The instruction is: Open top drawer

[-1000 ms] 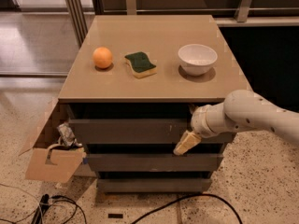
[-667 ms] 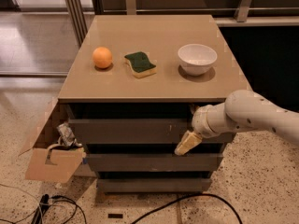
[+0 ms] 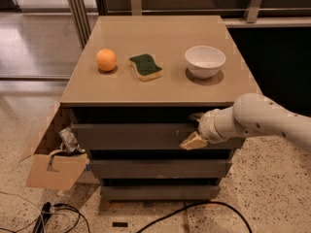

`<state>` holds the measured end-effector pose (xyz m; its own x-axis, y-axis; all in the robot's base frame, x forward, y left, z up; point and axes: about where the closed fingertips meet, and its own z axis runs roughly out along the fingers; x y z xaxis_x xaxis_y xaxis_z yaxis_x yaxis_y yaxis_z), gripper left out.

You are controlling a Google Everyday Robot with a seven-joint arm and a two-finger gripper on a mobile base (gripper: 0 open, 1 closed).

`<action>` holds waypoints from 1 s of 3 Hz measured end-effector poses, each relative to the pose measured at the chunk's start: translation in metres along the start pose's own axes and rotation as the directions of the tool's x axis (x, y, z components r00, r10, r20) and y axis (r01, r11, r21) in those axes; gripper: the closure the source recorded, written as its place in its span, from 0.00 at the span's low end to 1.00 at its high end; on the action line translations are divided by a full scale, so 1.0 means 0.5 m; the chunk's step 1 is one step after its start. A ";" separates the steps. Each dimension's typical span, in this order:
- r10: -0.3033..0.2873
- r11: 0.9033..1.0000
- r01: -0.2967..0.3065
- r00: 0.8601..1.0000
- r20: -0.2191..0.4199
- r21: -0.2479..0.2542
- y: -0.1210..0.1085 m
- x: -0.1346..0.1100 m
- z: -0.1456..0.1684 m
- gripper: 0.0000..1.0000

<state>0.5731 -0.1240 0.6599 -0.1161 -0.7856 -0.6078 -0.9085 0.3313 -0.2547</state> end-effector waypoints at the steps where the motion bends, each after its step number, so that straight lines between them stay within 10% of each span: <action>1: -0.015 1.000 0.015 1.000 -0.001 -0.005 0.005 -0.006 -0.009 0.60; 3: -0.045 0.998 0.045 0.999 0.013 -0.033 0.080 -0.019 -0.075 1.00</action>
Offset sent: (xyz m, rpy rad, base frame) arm -0.1615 -0.0748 0.0519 -0.0026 0.0028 0.0025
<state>0.5229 -0.1230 0.6836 -0.0698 -0.7928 -0.6054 -0.9257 0.2777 -0.2570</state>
